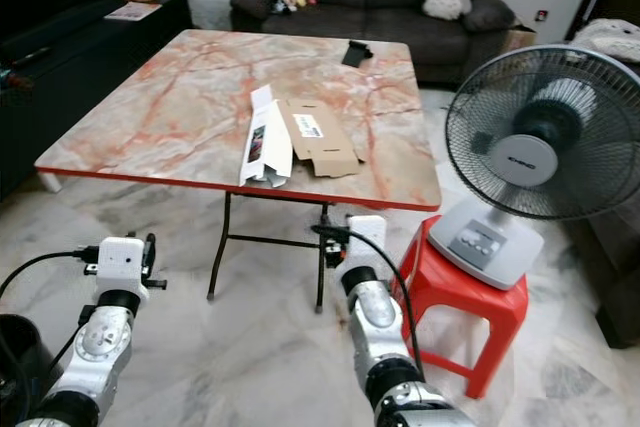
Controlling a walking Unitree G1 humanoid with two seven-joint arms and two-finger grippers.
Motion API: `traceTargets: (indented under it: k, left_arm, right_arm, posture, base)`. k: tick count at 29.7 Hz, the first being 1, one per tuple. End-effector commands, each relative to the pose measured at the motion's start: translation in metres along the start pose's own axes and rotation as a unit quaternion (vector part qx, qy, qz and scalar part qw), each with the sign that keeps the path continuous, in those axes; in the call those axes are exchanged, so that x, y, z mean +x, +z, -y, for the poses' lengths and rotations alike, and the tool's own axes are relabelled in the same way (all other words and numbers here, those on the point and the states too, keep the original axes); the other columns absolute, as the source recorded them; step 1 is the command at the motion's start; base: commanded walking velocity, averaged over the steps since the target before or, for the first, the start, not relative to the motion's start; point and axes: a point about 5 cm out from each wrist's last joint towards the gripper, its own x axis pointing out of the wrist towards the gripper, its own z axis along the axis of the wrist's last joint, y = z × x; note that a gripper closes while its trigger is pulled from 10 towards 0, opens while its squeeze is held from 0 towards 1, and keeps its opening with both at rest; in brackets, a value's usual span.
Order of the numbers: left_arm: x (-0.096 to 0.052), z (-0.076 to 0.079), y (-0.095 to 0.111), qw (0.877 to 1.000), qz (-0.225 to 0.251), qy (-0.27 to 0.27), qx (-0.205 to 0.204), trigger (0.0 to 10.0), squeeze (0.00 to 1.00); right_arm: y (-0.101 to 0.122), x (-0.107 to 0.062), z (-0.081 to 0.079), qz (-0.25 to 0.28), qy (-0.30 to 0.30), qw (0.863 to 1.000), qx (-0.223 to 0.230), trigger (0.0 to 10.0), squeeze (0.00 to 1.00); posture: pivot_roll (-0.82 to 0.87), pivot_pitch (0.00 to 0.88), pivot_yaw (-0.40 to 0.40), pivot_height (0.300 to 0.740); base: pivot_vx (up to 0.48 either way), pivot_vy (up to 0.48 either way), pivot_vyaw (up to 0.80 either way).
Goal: Picking trash to rubbish bin
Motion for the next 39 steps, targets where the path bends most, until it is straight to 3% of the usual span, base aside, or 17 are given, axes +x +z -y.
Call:
traceTargets:
  k: [1, 19, 39]
  left_arm:
    - [0.003, 0.001, 0.004, 1.0, 0.003, 0.003, 0.0, 10.0, 0.0]
    - [0.008, 0.005, 0.012, 1.0, 0.017, 0.002, -0.006, 10.0, 0.0]
    - [0.012, 0.009, 0.017, 1.0, 0.023, -0.005, -0.007, 10.0, 0.0]
  right_arm:
    - [0.004, 0.003, 0.0, 0.003, 0.003, 1.0, -0.004, 10.0, 0.0]
    - [0.002, 0.002, -0.001, 0.0, 0.005, 1.0, -0.004, 10.0, 0.0]
    - [0.001, 0.002, -0.002, -0.005, 0.002, 1.0, 0.002, 10.0, 0.0]
  posture:
    - [0.03, 0.0, -0.022, 0.74]
    - [0.04, 0.0, -0.018, 0.74]
    - [0.04, 0.0, -0.015, 0.74]
  base:
    - [0.0, 0.0, 0.8]
    - [0.243, 0.0, 0.51]
    - [0.297, 0.0, 0.0]
